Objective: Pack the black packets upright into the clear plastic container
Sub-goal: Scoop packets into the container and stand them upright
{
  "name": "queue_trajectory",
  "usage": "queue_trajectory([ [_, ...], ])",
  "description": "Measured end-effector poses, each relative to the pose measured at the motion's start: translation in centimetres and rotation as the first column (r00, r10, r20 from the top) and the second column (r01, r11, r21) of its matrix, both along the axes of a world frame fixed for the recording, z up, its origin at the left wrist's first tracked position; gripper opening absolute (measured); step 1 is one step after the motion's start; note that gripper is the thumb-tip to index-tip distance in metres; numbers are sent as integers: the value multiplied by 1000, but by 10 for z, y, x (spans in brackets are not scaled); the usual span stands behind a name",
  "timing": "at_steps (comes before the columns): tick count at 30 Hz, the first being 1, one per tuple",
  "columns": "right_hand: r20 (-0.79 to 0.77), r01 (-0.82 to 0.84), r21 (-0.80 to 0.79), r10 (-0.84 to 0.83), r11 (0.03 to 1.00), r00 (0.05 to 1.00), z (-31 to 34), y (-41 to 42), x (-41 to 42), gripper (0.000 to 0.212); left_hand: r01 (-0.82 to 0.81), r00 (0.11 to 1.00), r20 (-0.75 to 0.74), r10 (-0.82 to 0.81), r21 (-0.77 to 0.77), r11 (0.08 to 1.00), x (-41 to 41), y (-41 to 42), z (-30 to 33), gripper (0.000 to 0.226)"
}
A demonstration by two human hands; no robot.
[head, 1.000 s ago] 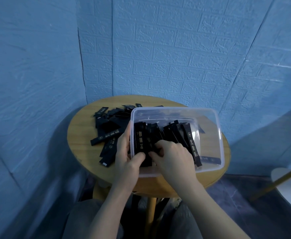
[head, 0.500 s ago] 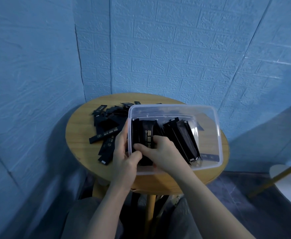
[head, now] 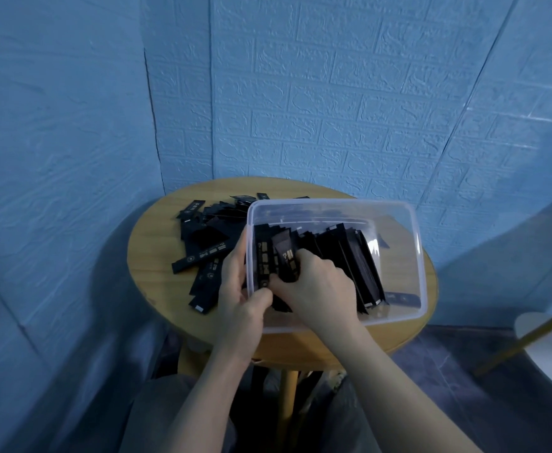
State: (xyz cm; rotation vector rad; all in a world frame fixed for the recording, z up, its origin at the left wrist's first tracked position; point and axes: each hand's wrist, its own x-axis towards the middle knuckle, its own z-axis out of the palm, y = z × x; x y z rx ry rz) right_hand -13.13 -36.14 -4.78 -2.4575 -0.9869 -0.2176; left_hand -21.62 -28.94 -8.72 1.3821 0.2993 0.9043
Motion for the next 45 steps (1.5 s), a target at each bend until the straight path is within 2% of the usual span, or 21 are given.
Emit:
queue_trajectory([
  [3,56,19,-49,-17,999,998,1,-3,0,36,-12,1000,24,12,13,1000,0,-1,1,79],
  [6,-123,-58,-5,57,998,991,-1,-3,2,42,-10,999,45,9,25,1000,0,-2,3,80],
  [10,-377,-122,157,174,980,910,-4,-2,12,37,-26,999,40,25,35,999,0,-1,2,79],
  [17,-495,-168,257,279,952,823,0,1,9,24,-32,998,62,31,21,999,0,-4,5,72],
  [22,-423,-123,233,215,965,880,2,5,3,22,-22,999,50,22,14,1000,0,-4,4,74],
  [26,-236,-29,115,55,993,970,1,5,-1,27,-16,999,35,15,28,999,-1,-3,5,76],
  [31,-111,-15,44,19,999,994,3,8,-5,31,-9,1000,9,9,22,1000,0,1,-1,80],
  [33,-120,-32,41,36,999,992,5,7,-7,33,-8,1000,9,8,14,1000,0,1,0,80],
  [36,-316,-108,111,138,988,939,9,-1,-2,34,-29,1000,10,29,24,999,-1,-1,1,77],
  [39,-547,-184,226,281,957,789,12,-13,6,34,-28,1000,-4,29,33,999,0,0,1,77],
  [41,-585,-225,259,338,939,737,11,-19,12,37,-27,1000,3,27,29,999,0,1,-1,80],
  [45,-556,-238,293,368,926,745,8,-20,17,28,-33,999,7,32,32,999,0,0,0,82],
])
